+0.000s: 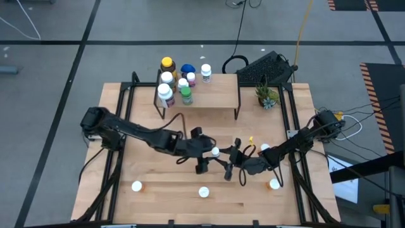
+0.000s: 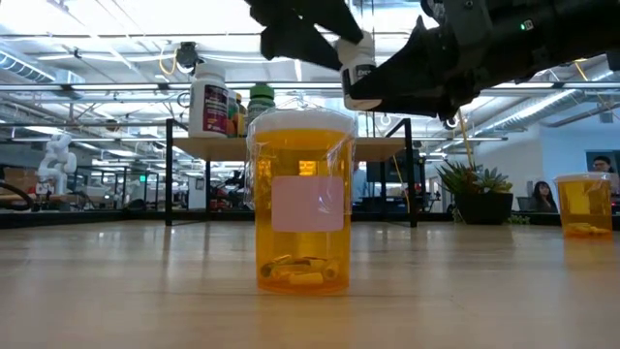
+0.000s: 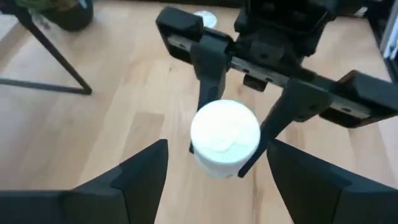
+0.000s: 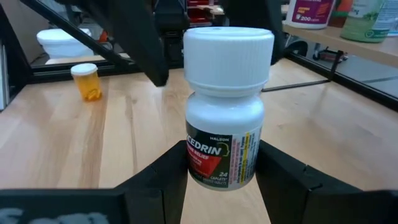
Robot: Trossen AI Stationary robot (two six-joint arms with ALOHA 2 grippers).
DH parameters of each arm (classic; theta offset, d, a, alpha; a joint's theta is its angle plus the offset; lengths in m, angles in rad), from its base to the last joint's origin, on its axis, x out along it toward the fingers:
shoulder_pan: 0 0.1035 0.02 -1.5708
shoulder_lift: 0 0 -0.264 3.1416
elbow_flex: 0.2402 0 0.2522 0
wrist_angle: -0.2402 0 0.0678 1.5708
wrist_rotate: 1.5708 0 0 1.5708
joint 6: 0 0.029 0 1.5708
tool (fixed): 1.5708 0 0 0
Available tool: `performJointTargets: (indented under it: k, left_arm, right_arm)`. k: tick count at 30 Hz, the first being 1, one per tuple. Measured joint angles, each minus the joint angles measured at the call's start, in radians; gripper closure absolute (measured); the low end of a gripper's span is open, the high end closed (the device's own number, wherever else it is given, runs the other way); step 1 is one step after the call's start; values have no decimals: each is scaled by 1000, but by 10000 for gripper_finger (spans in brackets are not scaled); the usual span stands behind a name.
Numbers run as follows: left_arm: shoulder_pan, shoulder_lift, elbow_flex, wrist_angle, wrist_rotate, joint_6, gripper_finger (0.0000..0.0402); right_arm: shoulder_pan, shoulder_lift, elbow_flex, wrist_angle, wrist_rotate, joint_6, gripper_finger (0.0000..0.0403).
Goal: Pick and place medicine bottles onto shelf by color
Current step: Put the bottom center white medicine bottle on the shelf, aligned with the white small medicine bottle
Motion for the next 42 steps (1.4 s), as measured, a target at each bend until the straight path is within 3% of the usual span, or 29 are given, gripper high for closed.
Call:
performJointTargets:
  k: [8,14,24,34,42]
  left_arm:
    - [51,112,157,-196,132,-7,119]
    - [72,169,212,-197,203,-26,119]
    - [79,157,310,-310,170,-21,119]
    - [81,158,300,-354,157,-51,120]
    - [86,158,300,-355,152,-93,194]
  right_arm:
    - [0,0,0,-17,-1,11,244]
    - [0,0,0,-27,-1,11,244]
    - [-9,0,0,-50,-1,19,244]
    - [-11,0,0,-49,-5,30,244]
    - [-12,0,0,-53,4,31,243]
